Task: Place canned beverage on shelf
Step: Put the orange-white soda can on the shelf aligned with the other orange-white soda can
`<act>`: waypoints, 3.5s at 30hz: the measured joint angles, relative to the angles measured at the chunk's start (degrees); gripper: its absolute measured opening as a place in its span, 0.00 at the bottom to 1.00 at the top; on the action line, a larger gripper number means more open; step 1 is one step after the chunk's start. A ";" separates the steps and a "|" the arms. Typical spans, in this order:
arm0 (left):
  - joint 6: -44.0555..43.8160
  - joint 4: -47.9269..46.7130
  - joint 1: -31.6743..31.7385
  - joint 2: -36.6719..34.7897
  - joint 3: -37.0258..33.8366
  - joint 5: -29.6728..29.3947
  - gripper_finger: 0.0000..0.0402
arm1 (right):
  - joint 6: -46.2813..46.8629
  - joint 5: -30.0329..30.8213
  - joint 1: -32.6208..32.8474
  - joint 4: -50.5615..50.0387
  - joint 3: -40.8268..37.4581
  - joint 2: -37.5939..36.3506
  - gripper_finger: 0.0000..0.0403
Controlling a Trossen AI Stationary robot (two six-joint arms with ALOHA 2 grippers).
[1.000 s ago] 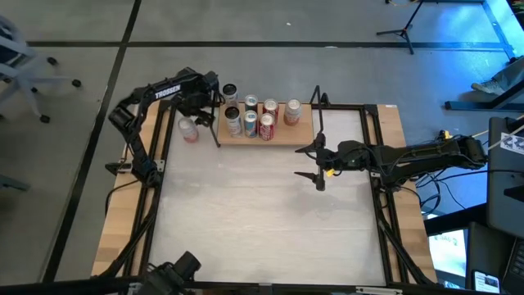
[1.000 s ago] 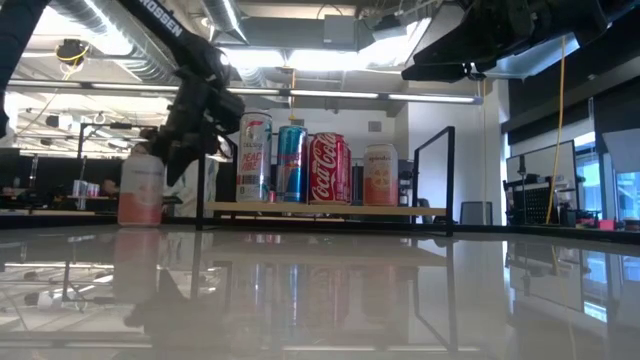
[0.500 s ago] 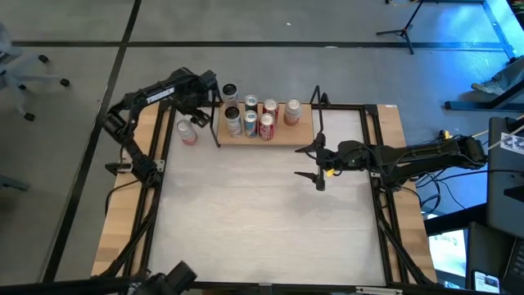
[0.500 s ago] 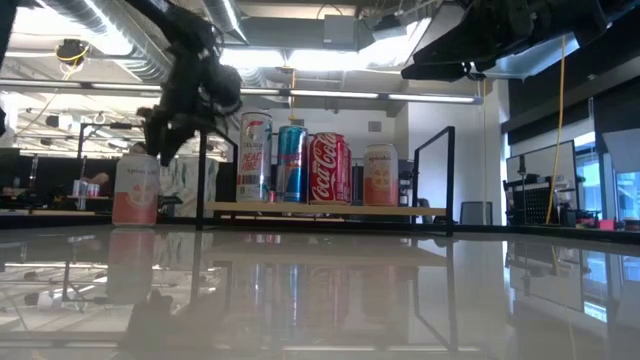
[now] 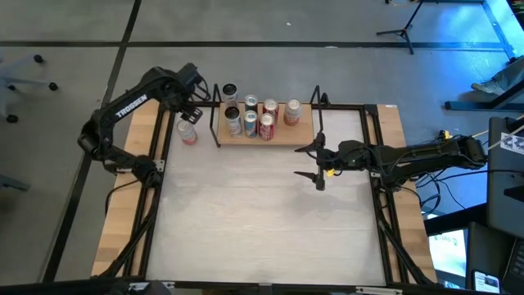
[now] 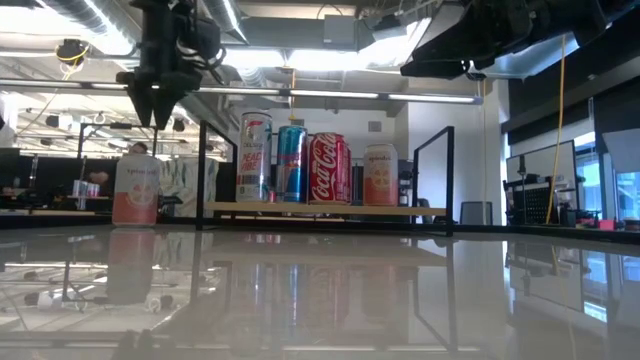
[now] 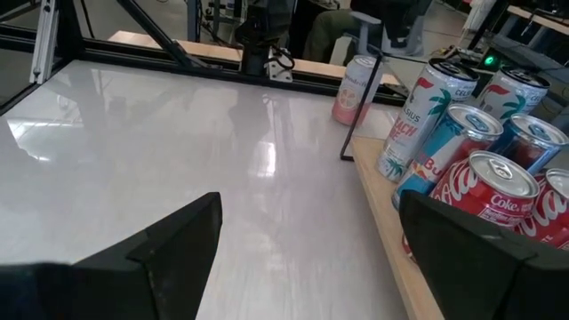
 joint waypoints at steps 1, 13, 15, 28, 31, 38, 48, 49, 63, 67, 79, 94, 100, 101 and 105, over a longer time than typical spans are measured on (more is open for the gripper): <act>0.00 0.00 0.12 0.00 0.00 0.43 0.56 | 0.00 -0.01 0.00 0.00 0.00 0.00 0.84; 1.68 -0.15 3.39 0.13 0.00 6.50 0.85 | 0.00 -0.02 0.00 -0.02 0.00 0.00 0.84; 1.74 -0.11 3.25 0.13 0.00 6.81 0.88 | -0.02 -0.02 0.00 -0.02 0.00 0.00 0.84; -0.13 0.23 -2.16 0.15 -6.19 4.68 0.91 | -0.02 -0.02 0.00 -0.09 0.00 0.00 0.84; -1.26 1.93 -2.28 0.15 -9.04 3.77 0.91 | -0.02 -0.02 0.00 -0.09 0.00 0.00 0.84; -1.21 6.20 -2.32 0.17 -13.48 2.11 0.91 | -0.02 -0.02 0.00 0.28 0.00 0.00 0.84; -1.11 10.11 -2.34 0.17 -17.72 2.44 0.89 | -0.02 -0.02 0.00 0.33 0.00 0.00 0.84; -1.11 10.71 -2.34 0.17 -18.50 2.55 0.88 | -0.02 -0.02 0.00 0.32 0.00 0.00 0.84; 1.99 15.34 -3.70 -0.71 -22.03 4.63 0.67 | -0.22 -0.02 0.00 0.35 0.00 0.00 0.84; 0.55 10.05 -8.28 -4.26 -21.27 3.56 0.67 | -0.17 -0.02 0.00 0.33 0.00 0.00 0.84; -14.12 5.91 -36.16 -14.29 -17.81 8.55 0.67 | 0.04 -0.50 0.01 0.33 0.00 0.00 0.84; -26.60 24.98 -58.22 -2.24 -14.27 9.90 0.67 | 6.65 -0.88 0.59 -6.48 0.56 -1.24 0.84; -22.60 24.88 -60.01 9.04 -2.87 7.29 0.67 | 9.49 -0.13 4.73 -10.13 0.94 -3.53 0.84; -21.60 24.80 -60.02 11.13 -0.42 7.18 0.67 | 10.49 -0.09 5.43 -12.04 0.93 -3.43 0.84; -17.30 24.12 -59.16 18.68 8.68 8.77 0.67 | 14.44 3.76 8.41 -19.53 0.90 -3.43 0.84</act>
